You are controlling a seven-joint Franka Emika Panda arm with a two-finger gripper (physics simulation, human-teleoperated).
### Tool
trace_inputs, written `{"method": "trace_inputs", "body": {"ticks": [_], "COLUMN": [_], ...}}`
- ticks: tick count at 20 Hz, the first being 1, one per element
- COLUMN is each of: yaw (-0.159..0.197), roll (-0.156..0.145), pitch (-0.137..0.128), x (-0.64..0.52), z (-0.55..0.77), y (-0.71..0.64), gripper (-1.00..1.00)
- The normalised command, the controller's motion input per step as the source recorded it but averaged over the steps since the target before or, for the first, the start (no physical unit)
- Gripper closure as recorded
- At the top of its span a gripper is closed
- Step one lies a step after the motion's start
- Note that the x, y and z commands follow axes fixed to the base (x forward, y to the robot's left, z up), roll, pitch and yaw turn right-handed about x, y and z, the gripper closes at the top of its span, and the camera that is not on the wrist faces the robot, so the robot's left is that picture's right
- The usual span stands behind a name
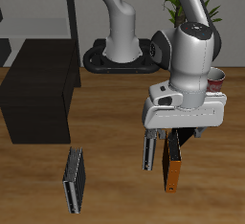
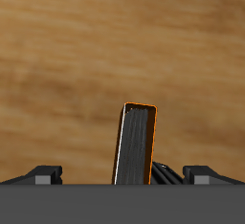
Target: Place the orange book in the top region of the shelf
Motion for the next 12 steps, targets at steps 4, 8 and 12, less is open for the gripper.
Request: {"method": "trace_inputs", "body": {"ticks": [4,8,12], "yaw": [-0.004,0.008,-0.006], "roll": [0.001,-0.014,0.010], "pitch": [0.041,0.047,0.018], "x": [0.02,0.05,-0.01], "z": [-0.29,-0.36,-0.19], "y": [0.02,0.04,0.02], "gripper": [-1.00,-1.00,-1.00]}}
